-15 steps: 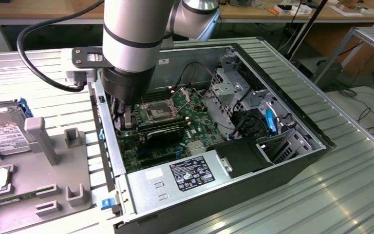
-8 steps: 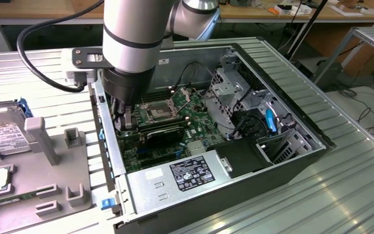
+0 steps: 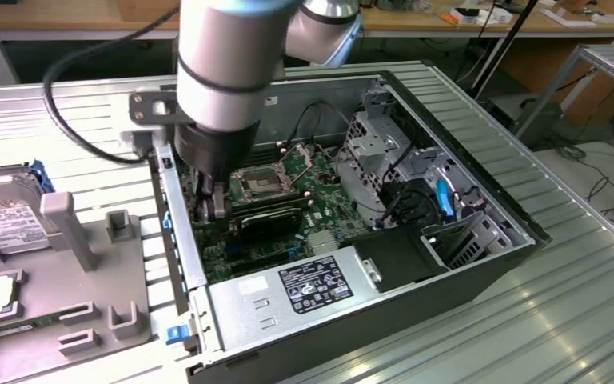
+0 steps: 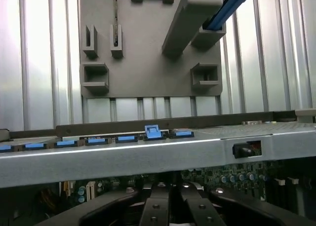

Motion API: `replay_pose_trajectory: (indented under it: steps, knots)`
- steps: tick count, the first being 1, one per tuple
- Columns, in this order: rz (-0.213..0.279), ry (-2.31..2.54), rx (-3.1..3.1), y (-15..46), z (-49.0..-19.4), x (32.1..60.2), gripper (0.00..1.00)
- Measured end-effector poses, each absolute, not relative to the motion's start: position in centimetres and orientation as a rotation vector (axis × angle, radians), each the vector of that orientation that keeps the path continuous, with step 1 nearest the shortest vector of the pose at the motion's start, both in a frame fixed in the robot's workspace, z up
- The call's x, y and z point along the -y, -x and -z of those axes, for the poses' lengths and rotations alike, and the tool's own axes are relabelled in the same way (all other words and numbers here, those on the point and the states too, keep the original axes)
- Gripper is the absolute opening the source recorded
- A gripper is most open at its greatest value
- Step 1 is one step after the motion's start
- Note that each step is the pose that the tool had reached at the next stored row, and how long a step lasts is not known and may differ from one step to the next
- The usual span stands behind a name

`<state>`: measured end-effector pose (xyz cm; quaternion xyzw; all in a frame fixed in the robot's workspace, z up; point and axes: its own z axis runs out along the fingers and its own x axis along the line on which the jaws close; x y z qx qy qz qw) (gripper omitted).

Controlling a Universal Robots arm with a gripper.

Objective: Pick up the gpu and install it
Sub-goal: 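Press down on the gpu until it lock into place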

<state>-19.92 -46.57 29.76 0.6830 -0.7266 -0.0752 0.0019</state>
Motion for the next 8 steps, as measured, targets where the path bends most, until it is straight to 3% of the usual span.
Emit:
replay_pose_trajectory:
  steps: [8]
  knots:
    - [0.233,-2.153,2.288,16.5,-29.8,46.6,0.11]
